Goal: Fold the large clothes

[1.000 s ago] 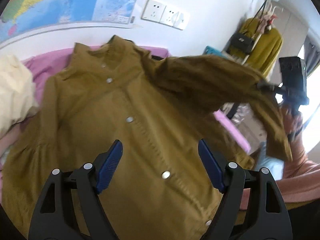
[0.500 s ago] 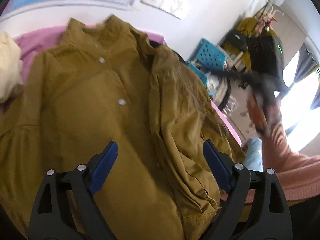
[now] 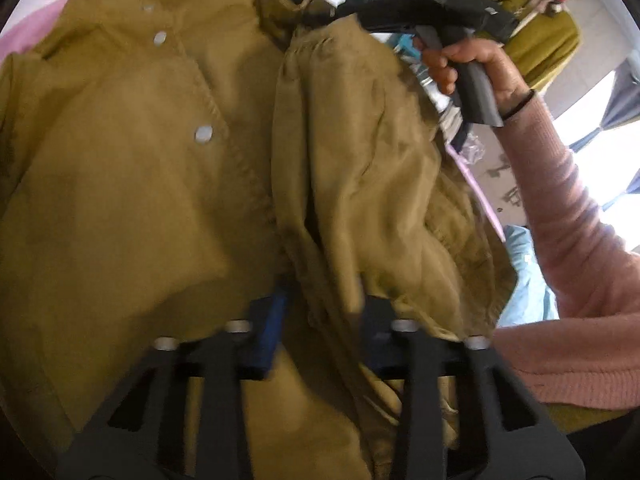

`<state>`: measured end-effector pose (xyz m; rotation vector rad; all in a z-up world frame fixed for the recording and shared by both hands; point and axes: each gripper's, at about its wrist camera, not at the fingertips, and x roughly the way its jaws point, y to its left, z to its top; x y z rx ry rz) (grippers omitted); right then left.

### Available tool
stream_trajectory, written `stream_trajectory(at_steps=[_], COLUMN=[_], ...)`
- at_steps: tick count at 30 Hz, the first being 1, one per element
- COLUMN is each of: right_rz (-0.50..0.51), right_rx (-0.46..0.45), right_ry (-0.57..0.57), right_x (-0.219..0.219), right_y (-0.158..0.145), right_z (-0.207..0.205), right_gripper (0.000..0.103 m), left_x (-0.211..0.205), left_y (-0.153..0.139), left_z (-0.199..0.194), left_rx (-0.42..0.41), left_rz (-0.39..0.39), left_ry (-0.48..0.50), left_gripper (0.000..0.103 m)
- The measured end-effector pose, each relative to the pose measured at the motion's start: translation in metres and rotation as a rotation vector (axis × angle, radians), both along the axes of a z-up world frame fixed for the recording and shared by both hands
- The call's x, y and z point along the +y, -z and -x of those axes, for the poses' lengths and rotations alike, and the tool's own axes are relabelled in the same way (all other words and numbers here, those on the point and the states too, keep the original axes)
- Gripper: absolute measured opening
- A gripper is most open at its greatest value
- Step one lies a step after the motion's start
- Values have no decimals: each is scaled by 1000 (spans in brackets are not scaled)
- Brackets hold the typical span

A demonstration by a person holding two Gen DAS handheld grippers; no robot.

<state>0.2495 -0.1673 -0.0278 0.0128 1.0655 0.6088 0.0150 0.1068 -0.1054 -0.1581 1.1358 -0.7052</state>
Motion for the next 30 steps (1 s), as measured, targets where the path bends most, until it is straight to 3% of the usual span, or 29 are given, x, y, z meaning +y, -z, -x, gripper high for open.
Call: stream_trajectory(at_steps=[3,5,7,8,9,11,13,16,20,21,23,27,28,30], right_rz=[-85,-174,-189,-218,-229,-210,-207,-248,-249,-244,-241,-246,-247,-249], right_rx=[-73,-117,-165,-149,-124,-74,-28,24,13,11,4,-3,-3,-10], right_ry=[34,95,167,207,239,301,335,390,385,380,374,360,358,355], right_x=[-23,-50,-71,-81,-87,-97,-99,-100,-104,-104,-103,-107,-107,-108], right_y=[-34,-62,-75,-74,-67,-45,-26,-1,-1,-3,-5,-4,-4,-5], right_z=[1,-1,-8,-14,-21,-32,-44,-53,-56,-55,-54,-52,-52,-51], right_gripper=[4,4,4,4,4,4,4,4,4,4,4,4,4,4], left_x=[11,19,26,27,29,37,46,61,77,78,78,60,58,63], left_y=[-24,-36,-53,-57,-59,-51,-43,-40,-50,-50,-46,-25,-21,-17], left_z=[-7,-20,-36,-45,-54,-79,-93,-96,-75,-66,-54,-46,-48,-56], left_rx=[-109,-158,-235,-269,-283,-248,-220,-181,-167,-165,-150,-138,-129,-129], left_rz=[-28,-48,-95,-152,-201,-304,-363,-336,-195,-158,-132,-286,-318,-370], left_ry=[-41,-83,-152,-196,-229,-308,-324,-329,-255,-228,-177,-109,-109,-130], left_gripper=[12,12,14,20,35,55,54,68,87,88,88,83,70,27])
